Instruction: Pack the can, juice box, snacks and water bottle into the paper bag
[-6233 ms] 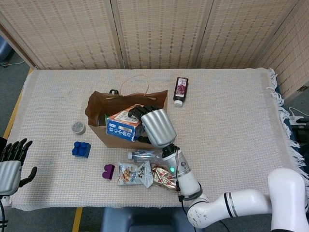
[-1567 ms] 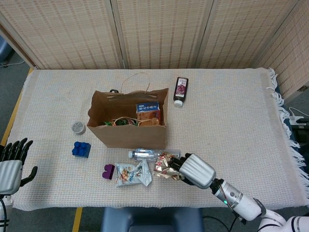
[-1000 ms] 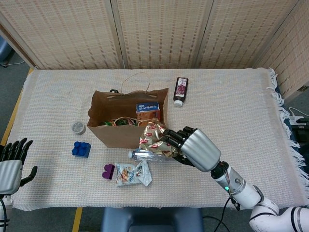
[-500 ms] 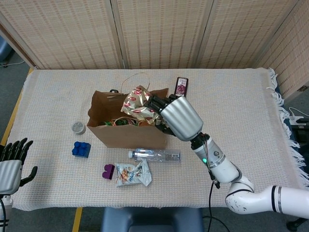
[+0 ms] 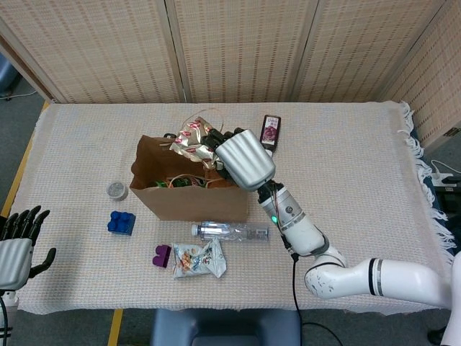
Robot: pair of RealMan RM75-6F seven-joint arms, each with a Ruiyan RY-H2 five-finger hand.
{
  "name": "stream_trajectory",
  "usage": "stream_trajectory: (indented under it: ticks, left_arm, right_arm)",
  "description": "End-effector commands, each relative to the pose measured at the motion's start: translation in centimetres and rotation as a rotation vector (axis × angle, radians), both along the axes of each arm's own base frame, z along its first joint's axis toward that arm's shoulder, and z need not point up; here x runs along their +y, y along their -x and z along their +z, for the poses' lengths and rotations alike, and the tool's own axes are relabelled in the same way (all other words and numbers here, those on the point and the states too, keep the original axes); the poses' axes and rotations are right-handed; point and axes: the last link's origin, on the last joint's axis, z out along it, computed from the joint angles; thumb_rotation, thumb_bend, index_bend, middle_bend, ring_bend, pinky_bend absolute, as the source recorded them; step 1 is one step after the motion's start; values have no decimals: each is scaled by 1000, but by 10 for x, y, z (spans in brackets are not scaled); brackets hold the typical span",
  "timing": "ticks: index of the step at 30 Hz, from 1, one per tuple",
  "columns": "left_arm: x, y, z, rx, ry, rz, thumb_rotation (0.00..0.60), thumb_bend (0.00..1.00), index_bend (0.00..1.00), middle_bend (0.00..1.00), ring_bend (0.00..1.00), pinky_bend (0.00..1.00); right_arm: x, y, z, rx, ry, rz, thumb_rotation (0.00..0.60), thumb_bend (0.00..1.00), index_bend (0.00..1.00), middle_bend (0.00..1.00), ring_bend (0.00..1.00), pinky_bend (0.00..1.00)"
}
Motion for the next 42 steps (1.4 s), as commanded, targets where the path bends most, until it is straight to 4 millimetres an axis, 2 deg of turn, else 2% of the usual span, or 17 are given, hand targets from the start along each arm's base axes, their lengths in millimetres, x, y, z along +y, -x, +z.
stream_trajectory:
  ticks: [1,3,5,7,9,12,15,22,31,34,42]
  left_arm:
    - [0,0,0,-1,1,0,600,374,85,0,0,0]
    - [0,0,0,-2,1,-1,600,374,85,0,0,0]
    - [0,0,0,-2,0,-2,600,374,85,0,0,0]
    - [0,0,0,-2,0,-2,600,375,86,0,0,0]
    - [0,0,0,-3,0,-2,600,375,86,0,0,0]
    - [0,0,0,-2,0,-2,600,374,86,0,0,0]
    - [0,0,0,-1,0,-2,600,374,86,0,0,0]
    - [0,0,0,0,0,-1,600,374,86,0,0,0]
    - [0,0,0,5,-2,-1,600,374,86,0,0,0]
    - [0,0,0,6,-3,1,600,374,86,0,0,0]
    - [0,0,0,7,-3,1,600,374,86,0,0,0]
  right_arm:
    - [0,1,-7,27,-11,-4,600,323,691,613,583,614]
    - [1,3,-11,43,-16,-9,600,324,634,613,541,557]
    - [3,4,-15,65,-25,-14,600,322,522,587,443,467]
    - [3,7,-16,89,-23,-31,600,306,378,495,320,385]
    - [3,7,-17,105,-17,-46,600,269,184,362,184,284]
    - [3,7,-14,92,-3,-62,600,241,17,241,72,205]
    - [2,9,-10,66,10,-78,600,236,0,203,47,199]
    - [4,17,1,52,13,-86,600,203,0,196,47,196]
    - [3,31,1,66,23,-113,600,203,0,196,47,195]
    - [6,29,2,42,11,-109,600,196,0,196,47,194]
    - [18,15,20,-110,-3,-47,600,179,0,196,47,192]
